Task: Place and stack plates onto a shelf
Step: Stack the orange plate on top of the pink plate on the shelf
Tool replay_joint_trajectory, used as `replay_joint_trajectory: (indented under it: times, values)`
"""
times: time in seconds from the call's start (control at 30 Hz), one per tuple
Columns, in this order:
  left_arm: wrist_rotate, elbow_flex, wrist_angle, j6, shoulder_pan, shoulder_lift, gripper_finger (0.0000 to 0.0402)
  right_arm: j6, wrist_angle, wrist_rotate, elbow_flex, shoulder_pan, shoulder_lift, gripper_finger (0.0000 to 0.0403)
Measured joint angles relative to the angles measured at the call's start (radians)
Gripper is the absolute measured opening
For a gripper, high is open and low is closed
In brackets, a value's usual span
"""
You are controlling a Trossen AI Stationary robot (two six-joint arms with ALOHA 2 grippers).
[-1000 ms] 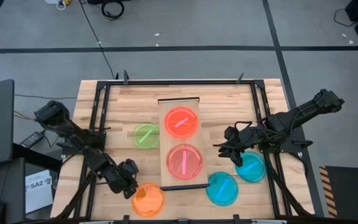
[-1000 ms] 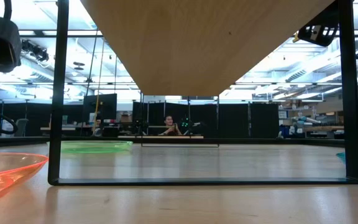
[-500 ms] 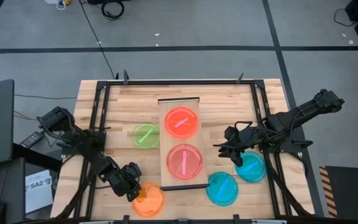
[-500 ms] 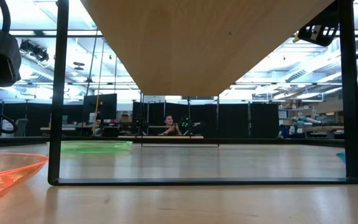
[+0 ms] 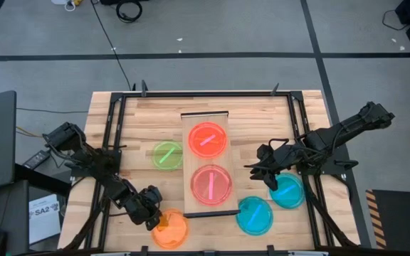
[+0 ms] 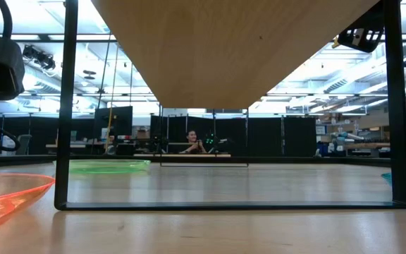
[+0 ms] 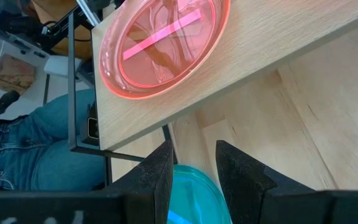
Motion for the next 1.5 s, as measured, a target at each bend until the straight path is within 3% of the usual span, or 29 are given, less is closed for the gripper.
replay_joint_trajectory:
  times: [0.2, 0.67, 1.07, 1.5]
  values:
    - [0.004, 0.0, 0.002, -0.002, 0.0, 0.001, 0.0008, 0.0, 0.0, 0.0, 0.0, 0.0, 0.0, 0.0129]
    - [0.088, 0.025, -0.011, 0.031, 0.0, -0.025, 0.0007, 0.0, 0.0, 0.0, 0.0, 0.0, 0.0, 0.0129]
    - [0.092, 0.026, -0.116, 0.033, 0.0, -0.187, 0.0007, 0.0, 0.0, 0.0, 0.0, 0.0, 0.0, 0.0129]
    - [0.146, 0.026, -0.152, 0.032, 0.011, -0.452, 0.0007, 0.0, 0.0, 0.0, 0.0, 0.0, 0.0, 0.0129]
